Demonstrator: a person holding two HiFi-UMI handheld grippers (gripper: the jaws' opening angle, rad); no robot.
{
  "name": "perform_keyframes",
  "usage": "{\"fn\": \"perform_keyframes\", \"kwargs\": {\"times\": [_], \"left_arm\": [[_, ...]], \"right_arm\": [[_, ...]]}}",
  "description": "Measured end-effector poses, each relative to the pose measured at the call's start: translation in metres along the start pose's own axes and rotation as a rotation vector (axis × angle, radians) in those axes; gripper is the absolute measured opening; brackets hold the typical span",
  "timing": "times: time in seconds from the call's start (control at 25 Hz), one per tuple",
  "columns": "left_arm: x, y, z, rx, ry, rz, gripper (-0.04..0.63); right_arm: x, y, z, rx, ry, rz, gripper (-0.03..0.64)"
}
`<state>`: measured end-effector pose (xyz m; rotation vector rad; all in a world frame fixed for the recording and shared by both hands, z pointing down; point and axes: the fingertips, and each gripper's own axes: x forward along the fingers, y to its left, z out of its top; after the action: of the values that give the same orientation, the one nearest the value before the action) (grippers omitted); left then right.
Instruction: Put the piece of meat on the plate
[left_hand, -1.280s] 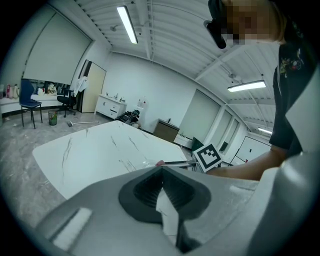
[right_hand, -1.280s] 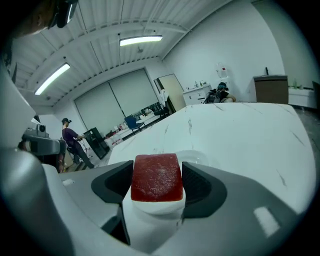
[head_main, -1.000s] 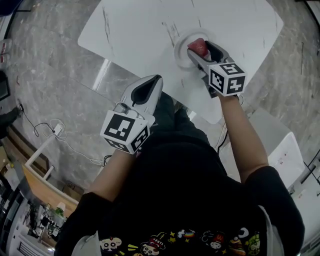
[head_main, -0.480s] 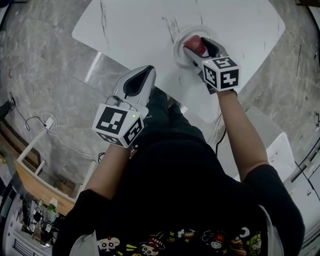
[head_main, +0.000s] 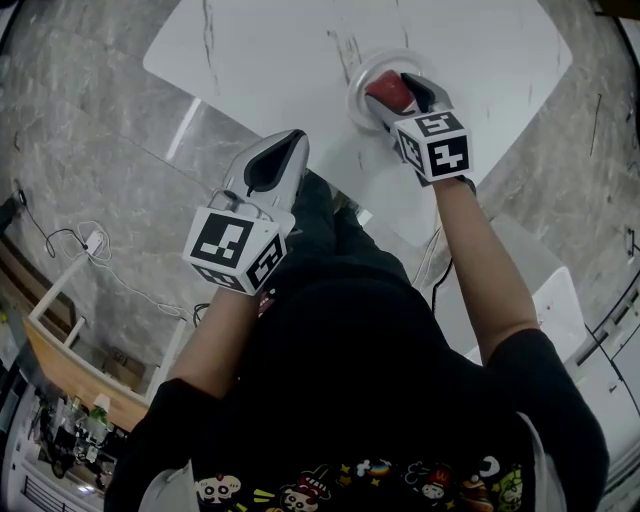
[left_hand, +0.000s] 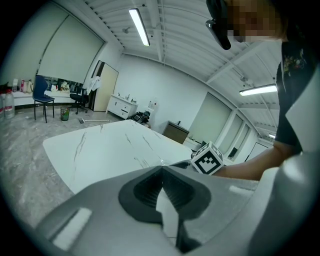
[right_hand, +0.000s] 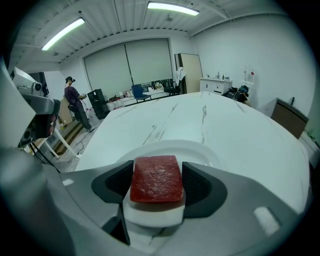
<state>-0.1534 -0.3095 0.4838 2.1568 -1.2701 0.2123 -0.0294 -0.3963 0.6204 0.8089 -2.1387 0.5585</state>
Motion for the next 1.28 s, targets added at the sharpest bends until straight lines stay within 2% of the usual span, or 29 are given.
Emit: {"fn": "perform_keyframes", "kwargs": {"times": [0.32, 0.72, 0.96, 1.0, 1.08, 1.28], "left_arm": [[0.001, -0.002, -0.002, 0.005, 0.010, -0.012, 0.000], [-0.001, -0.003, -0.003, 0.005, 0.013, -0.023, 0.000], [-0.002, -0.004, -0.001, 0.022, 0.003, -0.027, 0.000], [-0.003, -0.004, 0.001, 0.032, -0.007, -0.021, 0.000], [-0.006, -0.004, 0.005, 0.051, -0.021, -0.013, 0.000], [-0.008, -0.009, 0.012, 0.078, -0.024, -0.023, 0.000]], "right_arm": [[0.003, 0.002, -0.003, -0.032, 0.024, -0.012, 0.336], [0.003, 0.001, -0.003, -0.017, 0.024, -0.024, 0.336], [-0.005, -0.001, 0.001, 0.010, -0.024, -0.045, 0.336], [-0.009, -0.002, 0.004, 0.020, -0.045, -0.054, 0.327], [-0.021, -0.005, 0.011, 0.045, -0.096, -0.077, 0.264], [-0.060, -0.006, 0.026, 0.107, -0.204, -0.123, 0.204]]}}
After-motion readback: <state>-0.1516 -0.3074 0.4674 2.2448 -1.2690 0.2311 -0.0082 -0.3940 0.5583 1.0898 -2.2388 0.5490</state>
